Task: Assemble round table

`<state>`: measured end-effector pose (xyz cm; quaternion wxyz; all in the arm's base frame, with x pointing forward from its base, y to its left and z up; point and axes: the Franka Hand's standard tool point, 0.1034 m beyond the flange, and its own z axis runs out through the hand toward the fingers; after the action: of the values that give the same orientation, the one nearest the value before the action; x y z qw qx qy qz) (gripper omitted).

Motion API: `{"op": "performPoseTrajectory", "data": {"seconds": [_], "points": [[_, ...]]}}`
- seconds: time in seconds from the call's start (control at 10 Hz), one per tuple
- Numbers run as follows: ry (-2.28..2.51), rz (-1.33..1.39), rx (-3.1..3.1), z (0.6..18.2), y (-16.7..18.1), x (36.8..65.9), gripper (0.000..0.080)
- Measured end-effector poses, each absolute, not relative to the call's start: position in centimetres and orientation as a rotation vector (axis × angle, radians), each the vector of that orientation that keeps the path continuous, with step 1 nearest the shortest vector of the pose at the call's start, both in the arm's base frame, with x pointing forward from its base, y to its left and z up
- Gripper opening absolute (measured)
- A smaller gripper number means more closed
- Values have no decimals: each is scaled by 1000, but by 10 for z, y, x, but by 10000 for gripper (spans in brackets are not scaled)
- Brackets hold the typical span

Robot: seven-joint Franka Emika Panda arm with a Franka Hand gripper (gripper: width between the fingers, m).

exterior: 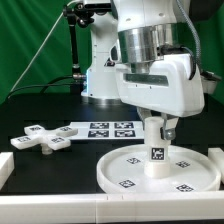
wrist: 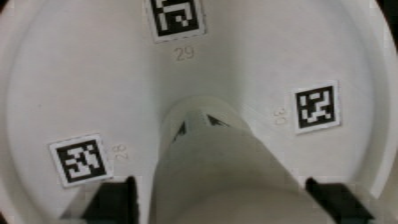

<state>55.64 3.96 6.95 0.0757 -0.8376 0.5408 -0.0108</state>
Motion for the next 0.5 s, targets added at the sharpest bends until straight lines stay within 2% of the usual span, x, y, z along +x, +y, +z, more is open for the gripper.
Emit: {"op": "performPoseTrajectory", "data": {"seconds": [0.1,0.2,0.5], "points": [[1544,-43,-2561,70,38,558,607],[1458,-54,-2613,71,38,559,636],[1085,-88,-2798,71,40,560,647]]}}
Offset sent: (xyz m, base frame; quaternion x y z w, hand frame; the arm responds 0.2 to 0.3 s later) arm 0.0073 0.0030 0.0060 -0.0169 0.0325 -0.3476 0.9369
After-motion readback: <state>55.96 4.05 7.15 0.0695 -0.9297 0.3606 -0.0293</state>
